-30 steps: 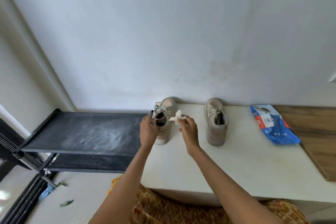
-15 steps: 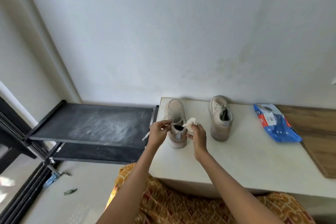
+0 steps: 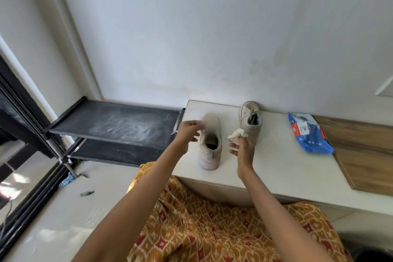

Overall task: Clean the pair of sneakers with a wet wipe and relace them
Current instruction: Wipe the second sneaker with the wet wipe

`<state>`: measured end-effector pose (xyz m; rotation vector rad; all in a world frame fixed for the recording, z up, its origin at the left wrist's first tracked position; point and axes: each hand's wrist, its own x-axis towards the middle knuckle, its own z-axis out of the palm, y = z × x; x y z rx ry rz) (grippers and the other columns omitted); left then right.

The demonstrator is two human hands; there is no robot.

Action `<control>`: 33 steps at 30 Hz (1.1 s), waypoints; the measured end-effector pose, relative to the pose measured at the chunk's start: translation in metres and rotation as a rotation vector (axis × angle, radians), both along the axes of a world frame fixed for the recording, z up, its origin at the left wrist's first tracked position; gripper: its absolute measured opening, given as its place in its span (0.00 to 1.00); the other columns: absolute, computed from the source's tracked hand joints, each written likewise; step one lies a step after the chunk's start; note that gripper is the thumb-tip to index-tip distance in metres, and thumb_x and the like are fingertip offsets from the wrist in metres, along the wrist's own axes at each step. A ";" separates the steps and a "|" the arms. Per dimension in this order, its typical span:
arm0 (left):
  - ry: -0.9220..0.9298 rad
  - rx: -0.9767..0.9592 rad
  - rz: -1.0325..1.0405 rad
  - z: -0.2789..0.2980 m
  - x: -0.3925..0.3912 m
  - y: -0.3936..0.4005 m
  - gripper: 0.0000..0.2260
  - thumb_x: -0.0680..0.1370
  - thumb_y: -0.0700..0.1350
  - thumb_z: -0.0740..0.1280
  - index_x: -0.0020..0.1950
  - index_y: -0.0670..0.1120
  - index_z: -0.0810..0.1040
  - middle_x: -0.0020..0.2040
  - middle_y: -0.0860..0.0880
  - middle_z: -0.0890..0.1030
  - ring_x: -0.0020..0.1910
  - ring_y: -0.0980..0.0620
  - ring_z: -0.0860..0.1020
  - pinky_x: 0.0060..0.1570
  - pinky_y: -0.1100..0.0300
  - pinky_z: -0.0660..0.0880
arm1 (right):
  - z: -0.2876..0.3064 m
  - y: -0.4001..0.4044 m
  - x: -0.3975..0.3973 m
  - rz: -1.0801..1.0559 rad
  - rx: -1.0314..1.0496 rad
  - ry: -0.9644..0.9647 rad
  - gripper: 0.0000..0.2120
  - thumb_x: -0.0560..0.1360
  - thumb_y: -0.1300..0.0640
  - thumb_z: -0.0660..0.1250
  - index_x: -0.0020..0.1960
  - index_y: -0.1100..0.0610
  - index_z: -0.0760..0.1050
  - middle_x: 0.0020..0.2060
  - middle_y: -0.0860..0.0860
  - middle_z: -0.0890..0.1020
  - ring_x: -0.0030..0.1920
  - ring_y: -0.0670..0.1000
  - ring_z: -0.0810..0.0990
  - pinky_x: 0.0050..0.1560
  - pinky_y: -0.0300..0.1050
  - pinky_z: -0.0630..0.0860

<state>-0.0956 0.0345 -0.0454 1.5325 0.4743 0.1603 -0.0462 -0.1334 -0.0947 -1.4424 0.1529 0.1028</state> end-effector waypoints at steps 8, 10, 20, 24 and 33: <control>0.007 0.794 0.137 -0.002 0.016 -0.024 0.06 0.74 0.51 0.68 0.44 0.51 0.82 0.42 0.55 0.83 0.43 0.55 0.79 0.38 0.59 0.73 | 0.003 0.001 0.001 0.036 -0.055 -0.041 0.12 0.81 0.56 0.56 0.56 0.59 0.76 0.47 0.54 0.82 0.40 0.49 0.81 0.34 0.40 0.76; 0.022 1.043 0.069 -0.014 0.010 -0.025 0.07 0.75 0.51 0.67 0.47 0.52 0.83 0.44 0.53 0.83 0.45 0.52 0.79 0.38 0.59 0.73 | 0.000 0.001 0.000 0.035 -0.061 -0.035 0.11 0.80 0.57 0.56 0.55 0.59 0.76 0.47 0.54 0.82 0.39 0.49 0.80 0.34 0.40 0.76; 0.159 1.044 -0.393 -0.011 0.027 -0.013 0.12 0.74 0.38 0.64 0.50 0.50 0.83 0.51 0.48 0.82 0.50 0.47 0.79 0.41 0.59 0.72 | -0.004 0.010 -0.009 0.107 -0.158 -0.076 0.10 0.79 0.57 0.56 0.45 0.54 0.75 0.42 0.52 0.83 0.39 0.51 0.79 0.37 0.43 0.76; 0.027 0.523 0.124 -0.032 0.033 0.012 0.13 0.74 0.31 0.59 0.48 0.43 0.81 0.50 0.41 0.81 0.49 0.41 0.79 0.46 0.54 0.75 | -0.001 0.017 -0.006 0.093 -0.142 -0.077 0.11 0.79 0.58 0.56 0.42 0.53 0.75 0.37 0.50 0.81 0.35 0.49 0.77 0.35 0.44 0.74; 0.279 1.042 -0.168 -0.089 0.043 0.041 0.10 0.75 0.40 0.70 0.55 0.42 0.81 0.56 0.45 0.78 0.52 0.46 0.78 0.48 0.55 0.75 | -0.010 0.024 0.002 0.012 -0.056 0.010 0.10 0.79 0.58 0.56 0.45 0.56 0.75 0.38 0.53 0.80 0.36 0.51 0.77 0.33 0.41 0.73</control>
